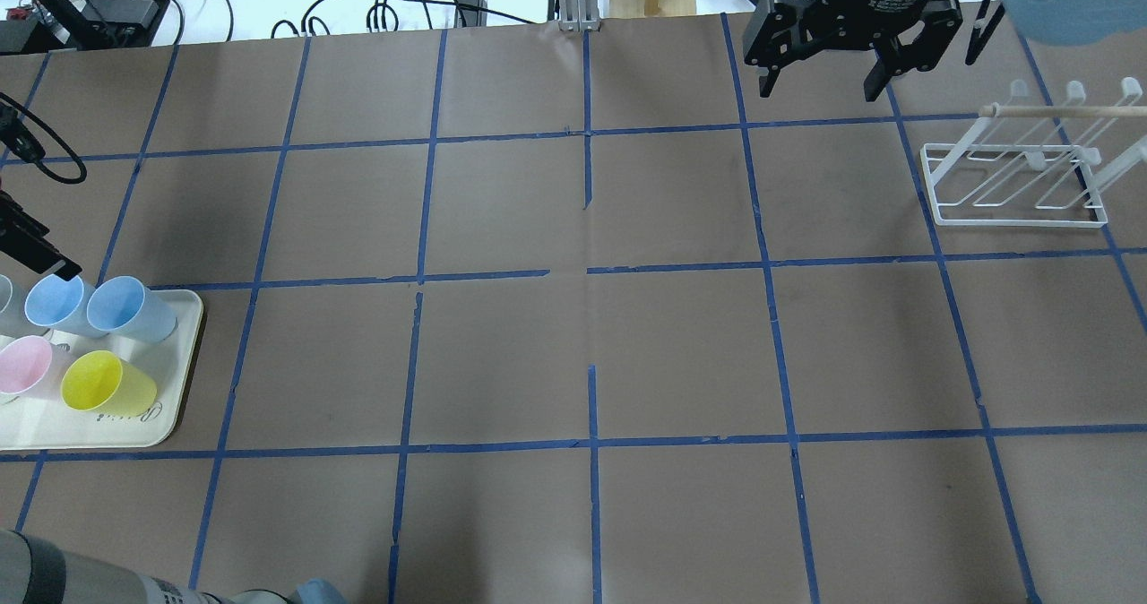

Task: Transfer IKEA cup to right arm and place on rack

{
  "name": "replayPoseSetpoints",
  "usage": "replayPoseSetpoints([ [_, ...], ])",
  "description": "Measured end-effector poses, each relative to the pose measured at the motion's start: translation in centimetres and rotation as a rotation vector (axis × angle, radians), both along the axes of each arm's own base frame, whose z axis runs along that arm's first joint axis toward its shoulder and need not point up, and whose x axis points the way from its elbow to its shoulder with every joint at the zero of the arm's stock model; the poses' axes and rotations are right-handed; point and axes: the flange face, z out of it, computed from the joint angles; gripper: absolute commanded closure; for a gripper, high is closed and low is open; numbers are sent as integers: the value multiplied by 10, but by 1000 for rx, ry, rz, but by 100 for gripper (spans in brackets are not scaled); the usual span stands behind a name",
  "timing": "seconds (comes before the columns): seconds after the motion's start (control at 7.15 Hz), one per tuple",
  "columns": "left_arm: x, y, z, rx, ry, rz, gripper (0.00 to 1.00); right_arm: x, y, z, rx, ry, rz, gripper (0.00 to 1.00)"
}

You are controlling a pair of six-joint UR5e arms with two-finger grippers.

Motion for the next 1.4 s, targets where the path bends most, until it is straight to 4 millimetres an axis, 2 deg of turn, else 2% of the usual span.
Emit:
replayPoseSetpoints([
  [0.56,14,-11,-47,46,12,-41,2,0,0,1,-3,0,0,0],
  [0.84,13,-14,-62,65,27,-47,12,0,0,1,-3,0,0,0],
  [1.12,13,-16,-72,77,37,-51,17,0,0,0,-1,0,0,0],
  [1.26,14,-17,-77,83,42,-58,24,0,0,0,0,0,0,0],
  [1.4,14,-17,-81,88,48,-66,55,0,0,0,0,0,0,0],
])
